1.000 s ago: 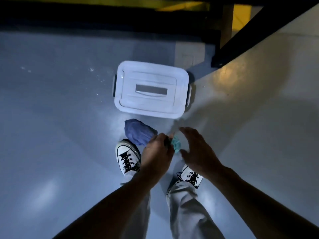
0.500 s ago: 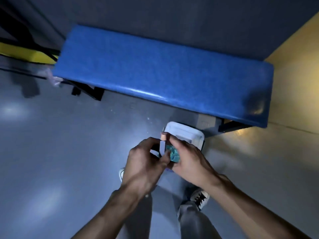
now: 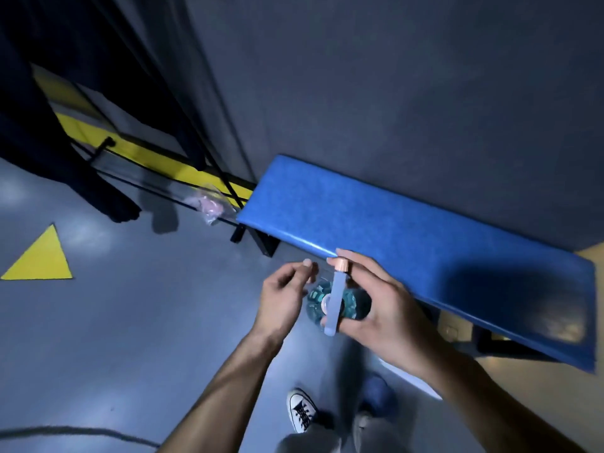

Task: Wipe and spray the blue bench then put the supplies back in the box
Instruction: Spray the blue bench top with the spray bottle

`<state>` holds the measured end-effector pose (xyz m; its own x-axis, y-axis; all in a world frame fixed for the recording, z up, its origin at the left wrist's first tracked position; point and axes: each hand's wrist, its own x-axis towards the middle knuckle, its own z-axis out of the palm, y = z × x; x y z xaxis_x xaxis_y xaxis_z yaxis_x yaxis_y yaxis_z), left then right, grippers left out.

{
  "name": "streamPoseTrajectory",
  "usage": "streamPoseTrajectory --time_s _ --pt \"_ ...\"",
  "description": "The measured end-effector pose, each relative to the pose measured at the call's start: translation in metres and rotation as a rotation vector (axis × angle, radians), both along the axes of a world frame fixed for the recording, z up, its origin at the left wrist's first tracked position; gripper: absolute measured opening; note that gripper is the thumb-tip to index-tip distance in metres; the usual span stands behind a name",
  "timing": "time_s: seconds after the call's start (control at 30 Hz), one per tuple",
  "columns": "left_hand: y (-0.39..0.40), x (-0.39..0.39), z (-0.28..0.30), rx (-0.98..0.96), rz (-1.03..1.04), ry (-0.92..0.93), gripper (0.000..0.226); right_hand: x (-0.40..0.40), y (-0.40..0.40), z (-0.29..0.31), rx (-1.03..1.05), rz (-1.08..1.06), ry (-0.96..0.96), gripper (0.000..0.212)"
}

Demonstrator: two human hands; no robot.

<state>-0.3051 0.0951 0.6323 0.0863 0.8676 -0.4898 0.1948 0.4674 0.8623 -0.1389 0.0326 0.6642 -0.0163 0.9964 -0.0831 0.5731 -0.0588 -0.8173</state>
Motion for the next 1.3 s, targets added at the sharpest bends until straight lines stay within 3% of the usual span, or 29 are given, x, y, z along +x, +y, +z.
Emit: streamPoseTrajectory --time_s 0.1,0.2,0.4,0.73,1.0,1.3 --pt "0.029 -0.018 0.001 -0.228 -0.085 -0.052 0.045 -0.022 0.037 0.013 0.024 0.02 0.063 0.075" --pt "0.062 -0.037 -0.003 -0.387 -0.063 -0.197 0.047 -0.043 0.081 0.011 0.0 0.04 0.065 0.074" --pt "0.127 -0.057 -0.024 -0.491 0.05 -0.215 0.041 -0.079 0.17 -0.016 -0.081 0.053 0.065 0.064" --pt "0.205 -0.091 -0.1 -0.678 0.122 -0.242 0.05 -0.157 0.283 -0.105 -0.294 -0.362 0.089 0.028" --pt "0.234 -0.118 -0.174 -0.78 0.182 -0.127 0.05 -0.195 0.314 -0.169 -0.503 -0.57 0.192 0.029" --pt "0.254 -0.119 -0.204 -0.878 0.278 -0.183 0.054 -0.205 0.331 -0.195 -0.544 -0.678 0.209 0.014"
